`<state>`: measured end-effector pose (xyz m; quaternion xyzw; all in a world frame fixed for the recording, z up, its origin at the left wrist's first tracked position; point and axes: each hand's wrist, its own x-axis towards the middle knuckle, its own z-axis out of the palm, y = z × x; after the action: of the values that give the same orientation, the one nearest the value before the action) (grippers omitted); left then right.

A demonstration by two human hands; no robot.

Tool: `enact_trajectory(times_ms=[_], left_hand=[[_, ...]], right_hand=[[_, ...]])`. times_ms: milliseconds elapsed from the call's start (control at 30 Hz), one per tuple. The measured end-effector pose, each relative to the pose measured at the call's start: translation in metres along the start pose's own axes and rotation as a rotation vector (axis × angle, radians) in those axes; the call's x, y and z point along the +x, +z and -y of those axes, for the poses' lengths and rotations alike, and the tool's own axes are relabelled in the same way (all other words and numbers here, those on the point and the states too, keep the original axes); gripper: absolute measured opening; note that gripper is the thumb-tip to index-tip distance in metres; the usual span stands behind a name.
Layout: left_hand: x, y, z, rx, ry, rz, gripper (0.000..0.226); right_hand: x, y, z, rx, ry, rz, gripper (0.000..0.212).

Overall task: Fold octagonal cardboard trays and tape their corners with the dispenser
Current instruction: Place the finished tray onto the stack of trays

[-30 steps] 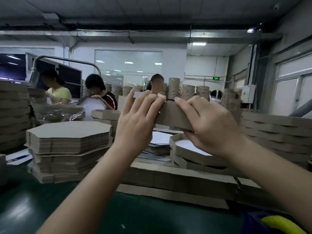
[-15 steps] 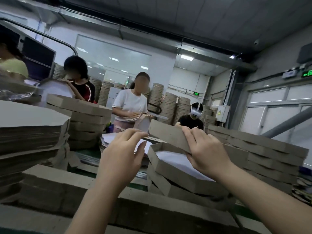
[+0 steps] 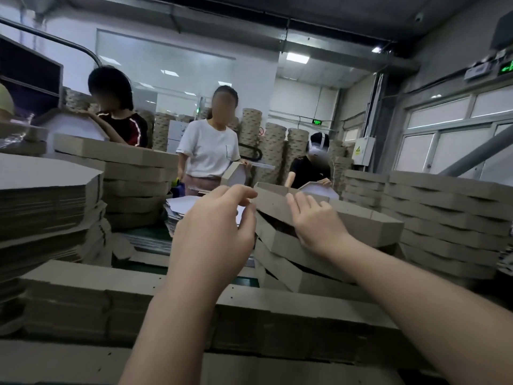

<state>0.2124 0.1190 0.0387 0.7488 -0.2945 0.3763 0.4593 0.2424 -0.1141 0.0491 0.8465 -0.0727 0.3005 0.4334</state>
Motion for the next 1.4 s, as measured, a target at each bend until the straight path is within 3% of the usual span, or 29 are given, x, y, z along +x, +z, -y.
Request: enact_trajectory(times_ms=[200,367,533,700,900,1167,1233,1400], left_hand=[[-0.001,-0.003,0.001,-0.05,-0.002,-0.015,0.016],[0.0,-0.007,0.004,-0.064,-0.019,-0.019,0.017],[0.0,-0.008,0.007,-0.061,-0.027,-0.015,0.018],[0.0,-0.005,0.005,-0.033,-0.034,0.023,0.019],[-0.001,-0.004,0.006,-0.003,-0.05,0.053,0.018],[-0.003,0.003,0.007,0.024,-0.037,0.097,0.02],[-0.002,0.004,0.005,0.029,-0.028,0.103,0.021],[-0.004,-0.006,-0.01,0.015,-0.025,0.058,0.019]], right_hand=[[-0.007,-0.005,-0.01,-0.103,-0.046,0.052,0.056],[0.0,0.003,-0.01,0.119,-0.115,0.105,0.06],[-0.011,0.005,-0.023,0.135,-0.052,0.158,0.061],[-0.012,0.005,-0.023,0.076,-0.107,0.083,0.059],[-0.011,0.013,-0.02,0.161,-0.227,0.105,0.078],[-0.024,-0.009,-0.009,0.196,-0.095,0.149,0.08],[-0.032,-0.032,0.002,0.304,-0.009,0.093,0.072],[-0.074,-0.104,0.055,1.014,0.103,-0.17,0.039]])
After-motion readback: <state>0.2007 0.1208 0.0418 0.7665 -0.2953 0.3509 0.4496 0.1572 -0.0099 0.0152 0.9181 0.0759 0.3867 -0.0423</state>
